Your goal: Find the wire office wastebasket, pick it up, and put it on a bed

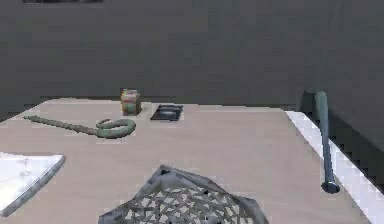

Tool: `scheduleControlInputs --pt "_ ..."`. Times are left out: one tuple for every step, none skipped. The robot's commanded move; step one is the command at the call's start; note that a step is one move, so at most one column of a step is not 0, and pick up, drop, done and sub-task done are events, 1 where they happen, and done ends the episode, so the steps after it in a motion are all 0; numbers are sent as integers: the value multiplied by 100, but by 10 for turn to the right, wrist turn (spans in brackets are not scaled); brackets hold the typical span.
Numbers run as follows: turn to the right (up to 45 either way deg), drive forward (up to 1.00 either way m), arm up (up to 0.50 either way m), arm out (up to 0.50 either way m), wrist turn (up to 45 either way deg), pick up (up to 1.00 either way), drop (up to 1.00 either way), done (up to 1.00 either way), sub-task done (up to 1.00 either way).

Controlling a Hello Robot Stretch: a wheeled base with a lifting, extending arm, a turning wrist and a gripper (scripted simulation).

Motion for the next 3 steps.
scheduleControlInputs --pt "450 0 0 0 0 0 0 0 0" --pt "450 0 0 0 0 0 0 0 0" --pt "-420 0 0 0 0 0 0 0 0"
